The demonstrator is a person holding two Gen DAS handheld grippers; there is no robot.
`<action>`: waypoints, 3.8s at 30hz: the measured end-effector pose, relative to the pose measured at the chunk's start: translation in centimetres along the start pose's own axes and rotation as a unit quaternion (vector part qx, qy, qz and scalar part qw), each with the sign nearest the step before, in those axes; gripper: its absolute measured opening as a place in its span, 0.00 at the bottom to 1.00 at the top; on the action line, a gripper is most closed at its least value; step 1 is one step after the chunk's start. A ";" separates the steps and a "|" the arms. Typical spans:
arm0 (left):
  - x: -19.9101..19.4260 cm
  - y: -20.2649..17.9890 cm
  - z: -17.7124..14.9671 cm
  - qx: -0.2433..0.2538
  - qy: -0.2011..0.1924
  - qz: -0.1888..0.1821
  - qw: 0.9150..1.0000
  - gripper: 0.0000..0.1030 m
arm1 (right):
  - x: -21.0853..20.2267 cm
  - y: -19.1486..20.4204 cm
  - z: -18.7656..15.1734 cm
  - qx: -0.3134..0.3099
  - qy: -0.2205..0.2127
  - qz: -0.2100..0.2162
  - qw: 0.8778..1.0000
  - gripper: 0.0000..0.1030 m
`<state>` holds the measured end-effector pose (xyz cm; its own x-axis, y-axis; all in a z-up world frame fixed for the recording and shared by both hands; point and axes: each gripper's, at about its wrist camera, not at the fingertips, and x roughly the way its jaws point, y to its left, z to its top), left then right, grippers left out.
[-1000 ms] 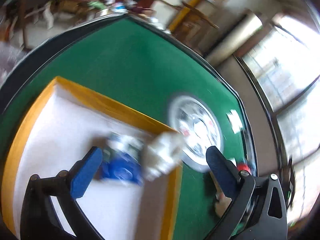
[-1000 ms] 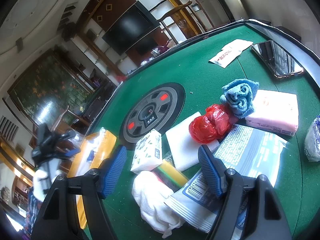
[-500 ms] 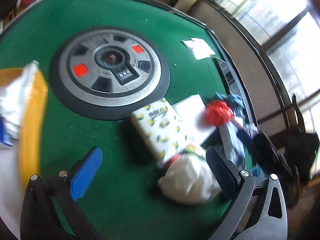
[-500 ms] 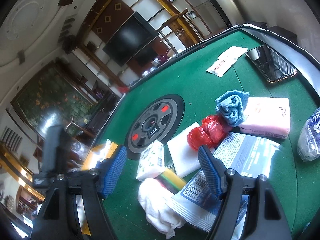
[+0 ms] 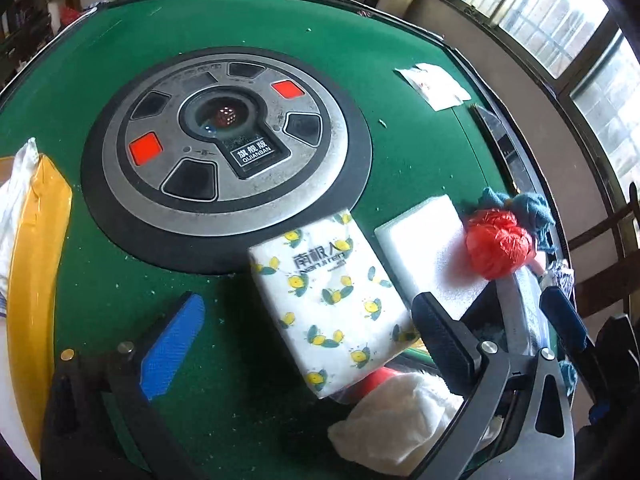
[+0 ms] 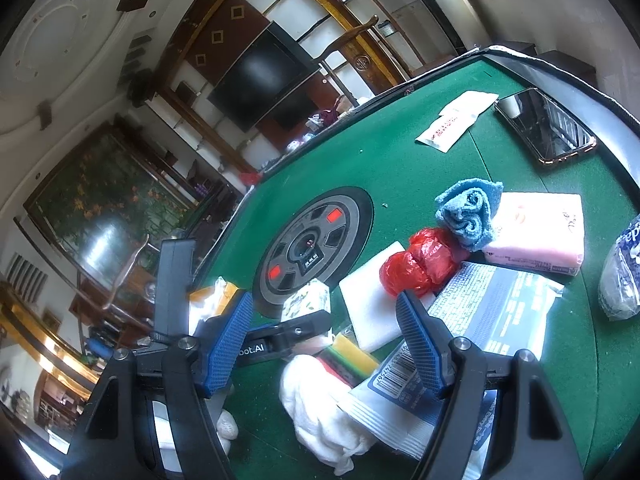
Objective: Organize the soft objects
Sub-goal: 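Grasp the lemon-print tissue pack with the left tool, then lift the lemon-print pack toward the box with left while right grasps the light blue knit cloth, then release the lemon-print pack in the box with left while right drops the blue knit cloth there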
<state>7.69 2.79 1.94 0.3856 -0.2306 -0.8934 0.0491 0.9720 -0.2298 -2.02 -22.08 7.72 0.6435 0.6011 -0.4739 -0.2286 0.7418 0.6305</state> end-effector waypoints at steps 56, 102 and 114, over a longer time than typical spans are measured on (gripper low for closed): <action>-18.0 16.0 -14.2 -0.079 -0.179 -0.141 0.970 0.60 | -12.3 -6.8 -4.7 -0.057 0.047 -0.350 0.934 0.41; -7.6 30.7 -1.1 -0.180 -0.077 -0.066 0.978 0.70 | 21.3 24.9 -11.8 -0.303 0.221 -0.092 0.923 0.19; -12.9 31.5 -3.8 -0.224 -0.134 -0.111 0.959 0.71 | 17.3 24.2 -8.4 -0.246 0.151 -0.069 0.955 0.53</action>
<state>0.81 36.20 4.75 0.6369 -0.3524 -0.6856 -0.2203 0.7691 -0.6000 -2.53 8.79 9.67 0.4690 0.4905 -0.7345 -0.5199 0.8256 0.2194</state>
